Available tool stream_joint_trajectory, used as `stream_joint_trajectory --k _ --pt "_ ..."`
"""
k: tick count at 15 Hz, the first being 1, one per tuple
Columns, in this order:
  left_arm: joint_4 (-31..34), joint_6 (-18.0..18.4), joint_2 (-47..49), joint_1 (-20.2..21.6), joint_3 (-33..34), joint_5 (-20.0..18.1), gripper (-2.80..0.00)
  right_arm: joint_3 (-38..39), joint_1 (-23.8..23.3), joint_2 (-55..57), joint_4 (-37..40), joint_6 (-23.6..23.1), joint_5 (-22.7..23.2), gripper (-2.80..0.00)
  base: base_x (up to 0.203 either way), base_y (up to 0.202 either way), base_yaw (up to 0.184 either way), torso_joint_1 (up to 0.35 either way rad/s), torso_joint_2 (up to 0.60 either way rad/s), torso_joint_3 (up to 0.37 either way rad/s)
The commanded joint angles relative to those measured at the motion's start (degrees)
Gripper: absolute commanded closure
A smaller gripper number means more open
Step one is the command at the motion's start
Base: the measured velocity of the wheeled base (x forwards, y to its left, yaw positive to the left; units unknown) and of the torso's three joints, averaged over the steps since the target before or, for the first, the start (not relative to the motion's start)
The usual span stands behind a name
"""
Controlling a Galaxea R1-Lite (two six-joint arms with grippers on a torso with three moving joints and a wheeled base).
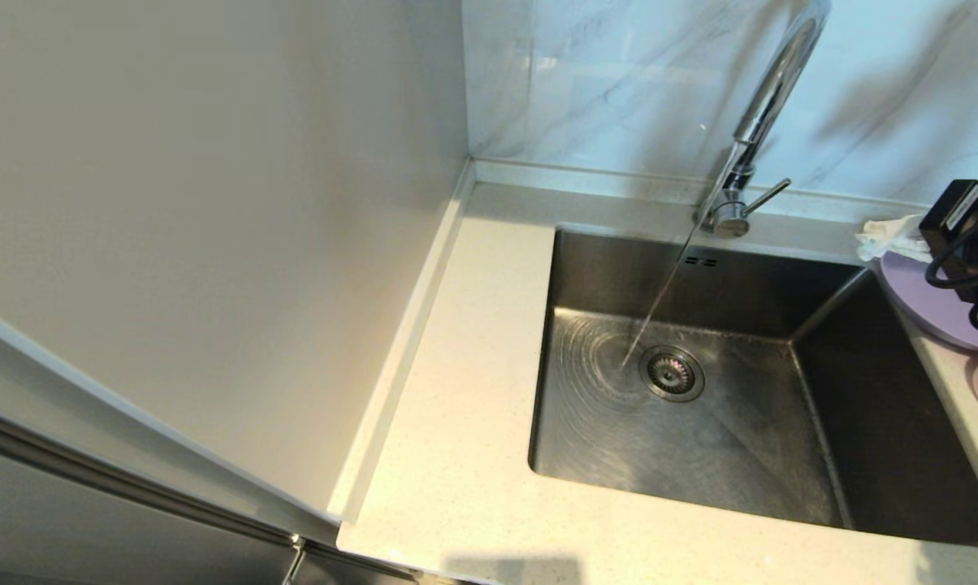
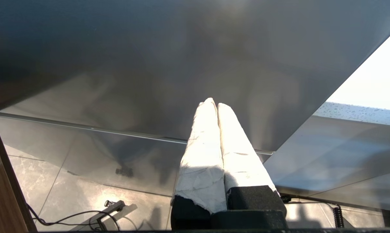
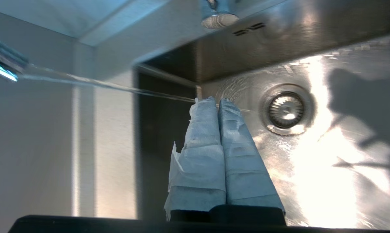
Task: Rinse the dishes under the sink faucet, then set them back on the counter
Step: Turn off the faucet
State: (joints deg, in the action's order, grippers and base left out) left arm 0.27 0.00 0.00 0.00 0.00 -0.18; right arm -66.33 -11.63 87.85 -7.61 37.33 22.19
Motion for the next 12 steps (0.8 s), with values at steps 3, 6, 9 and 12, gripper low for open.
stream_joint_trajectory --k 3,6,9,12 --pt "0.0 0.0 0.0 0.0 0.0 -0.06 0.0 5.38 -1.55 7.53 -21.49 13.0 13.03 0.0 0.0 0.0 0.0 0.0 0.0 0.0" --pt "0.0 0.0 0.0 0.0 0.0 0.01 0.0 7.69 -5.27 12.57 -35.36 23.84 26.43 0.0 0.0 0.0 0.0 0.0 0.0 0.0" --pt "0.0 0.0 0.0 0.0 0.0 -0.05 0.0 9.75 -5.63 18.86 -49.02 25.77 29.28 0.0 0.0 0.0 0.0 0.0 0.0 0.0" --pt "0.0 0.0 0.0 0.0 0.0 -0.08 0.0 9.13 -5.54 23.16 -57.52 25.53 31.48 0.0 0.0 0.0 0.0 0.0 0.0 0.0"
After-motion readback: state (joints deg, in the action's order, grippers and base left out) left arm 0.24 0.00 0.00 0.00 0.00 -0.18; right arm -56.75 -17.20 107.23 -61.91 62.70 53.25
